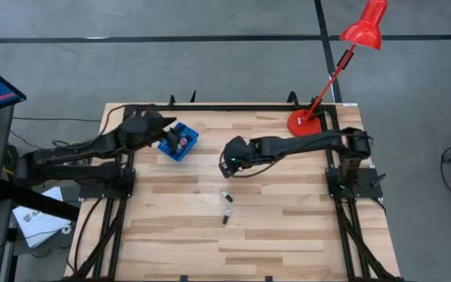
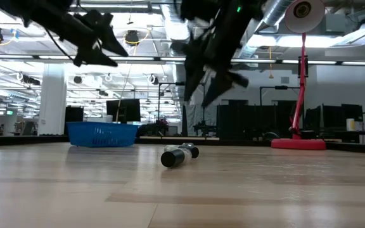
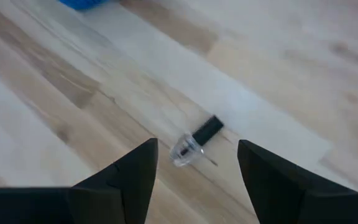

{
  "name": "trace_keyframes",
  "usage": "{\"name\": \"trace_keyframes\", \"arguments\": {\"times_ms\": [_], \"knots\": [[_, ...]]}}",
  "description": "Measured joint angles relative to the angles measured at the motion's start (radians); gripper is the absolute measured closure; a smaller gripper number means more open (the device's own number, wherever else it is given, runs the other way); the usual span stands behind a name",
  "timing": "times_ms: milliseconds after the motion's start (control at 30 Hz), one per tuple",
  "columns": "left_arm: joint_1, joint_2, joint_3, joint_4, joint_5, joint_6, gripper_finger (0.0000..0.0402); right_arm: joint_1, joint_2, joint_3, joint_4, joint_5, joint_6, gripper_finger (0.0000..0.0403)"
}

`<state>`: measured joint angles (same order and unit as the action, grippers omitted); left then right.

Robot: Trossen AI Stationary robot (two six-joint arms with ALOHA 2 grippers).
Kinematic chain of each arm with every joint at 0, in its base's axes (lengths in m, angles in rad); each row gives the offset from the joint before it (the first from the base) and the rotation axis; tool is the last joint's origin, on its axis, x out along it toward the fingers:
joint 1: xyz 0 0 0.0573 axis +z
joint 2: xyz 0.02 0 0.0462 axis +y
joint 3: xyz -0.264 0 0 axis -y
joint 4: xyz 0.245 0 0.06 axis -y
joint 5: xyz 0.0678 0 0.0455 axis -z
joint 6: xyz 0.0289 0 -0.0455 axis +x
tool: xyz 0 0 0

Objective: Pick & Place Nail Polish
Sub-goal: Put the transparent nail polish bottle into the blue bin

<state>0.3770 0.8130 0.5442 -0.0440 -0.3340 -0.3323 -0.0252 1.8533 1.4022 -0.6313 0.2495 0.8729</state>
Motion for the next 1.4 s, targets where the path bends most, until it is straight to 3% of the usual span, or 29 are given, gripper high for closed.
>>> {"name": "trace_keyframes", "arguments": {"times_ms": [267,1000,1133,1400], "knots": [[-0.001,-0.100,0.000,0.002,-0.001,-0.024,0.0137,-0.047,0.134,0.000,0.034,-0.109,0.045,0.0185],[-0.001,-0.104,0.000,0.001,-0.002,-0.016,0.0137,-0.093,0.253,0.006,0.140,-0.218,0.036,0.0207],[-0.001,-0.104,0.000,0.001,-0.002,-0.016,0.0137,-0.093,0.255,0.005,0.130,-0.219,0.033,0.0237],[-0.001,-0.104,0.000,0.000,-0.002,-0.016,0.0137,-0.101,0.258,0.003,0.105,-0.223,-0.031,0.0338]]}}
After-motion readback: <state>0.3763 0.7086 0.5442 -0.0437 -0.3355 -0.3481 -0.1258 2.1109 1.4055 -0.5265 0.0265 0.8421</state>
